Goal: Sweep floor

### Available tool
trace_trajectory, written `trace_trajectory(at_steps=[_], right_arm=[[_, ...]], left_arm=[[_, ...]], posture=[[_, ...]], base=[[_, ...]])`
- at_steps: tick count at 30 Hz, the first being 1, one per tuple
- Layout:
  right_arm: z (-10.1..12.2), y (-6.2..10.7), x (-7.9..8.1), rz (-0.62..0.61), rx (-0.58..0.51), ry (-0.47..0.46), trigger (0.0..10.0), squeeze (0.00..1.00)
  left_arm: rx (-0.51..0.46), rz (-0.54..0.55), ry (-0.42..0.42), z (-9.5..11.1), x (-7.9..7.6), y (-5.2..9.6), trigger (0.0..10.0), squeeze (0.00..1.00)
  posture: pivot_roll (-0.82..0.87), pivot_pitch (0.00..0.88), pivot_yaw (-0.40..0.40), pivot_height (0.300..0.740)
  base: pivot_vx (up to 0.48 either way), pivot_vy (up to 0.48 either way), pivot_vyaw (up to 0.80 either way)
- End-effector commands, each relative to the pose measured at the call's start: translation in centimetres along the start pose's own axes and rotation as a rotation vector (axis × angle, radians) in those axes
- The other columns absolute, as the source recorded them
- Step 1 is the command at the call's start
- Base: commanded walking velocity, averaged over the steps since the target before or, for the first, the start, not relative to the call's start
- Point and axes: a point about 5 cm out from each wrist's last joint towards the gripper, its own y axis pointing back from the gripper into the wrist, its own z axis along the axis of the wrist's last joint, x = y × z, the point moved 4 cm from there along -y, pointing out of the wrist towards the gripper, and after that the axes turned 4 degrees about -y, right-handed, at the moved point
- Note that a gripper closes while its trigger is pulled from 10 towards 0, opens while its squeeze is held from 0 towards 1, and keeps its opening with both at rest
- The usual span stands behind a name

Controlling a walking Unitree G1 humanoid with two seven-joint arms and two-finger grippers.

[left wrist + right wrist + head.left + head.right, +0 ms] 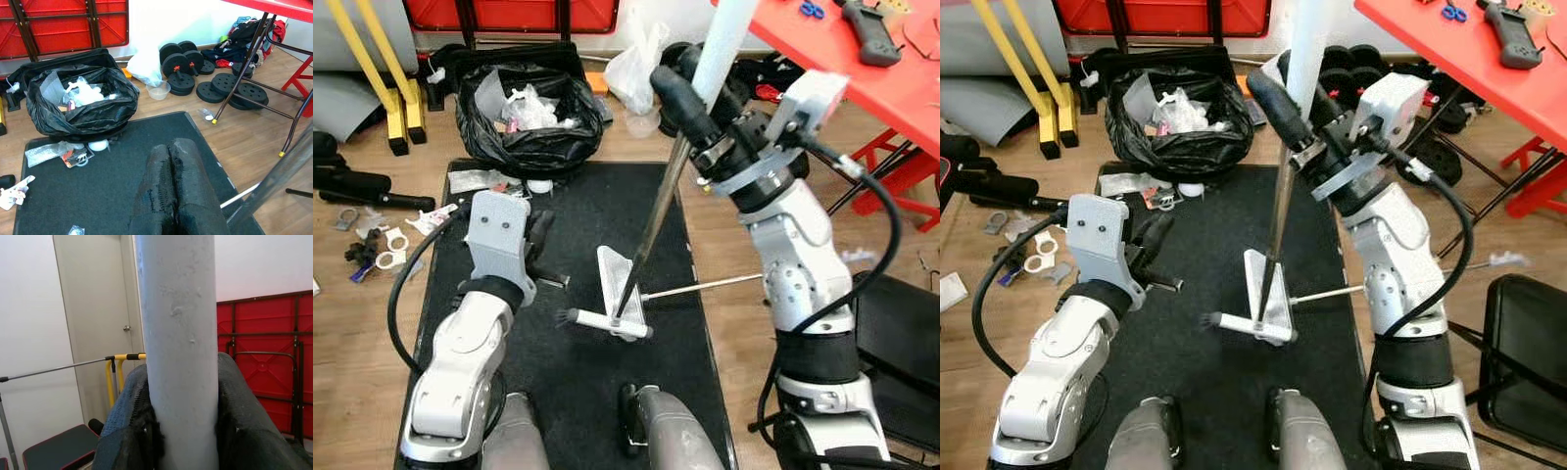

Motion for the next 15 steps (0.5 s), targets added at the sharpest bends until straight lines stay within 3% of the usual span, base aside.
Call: trace_trajectory(at_steps=[1, 15], right_arm=[[-1.4, 0.5, -0.3, -0.036, 0.04, -0.028, 10.0, 0.0], [-1.5, -0.7, -0.5, -0.048, 0.05, 0.066, 10.0, 0.0]], left_arm=[[0.021, -0.036, 0.013, -0.4, -0.6, 0.3, 10.0, 0.0], [0.02, -0.036, 0.02, -0.4, -0.8, 0.1, 10.0, 0.0]], posture=[[-0.14, 0.289, -0.147, 0.74], [-0.15, 0.28, -0.153, 0.74]], base=[[0.0, 0.0, 0.0], [0.0, 0.0, 0.0]])
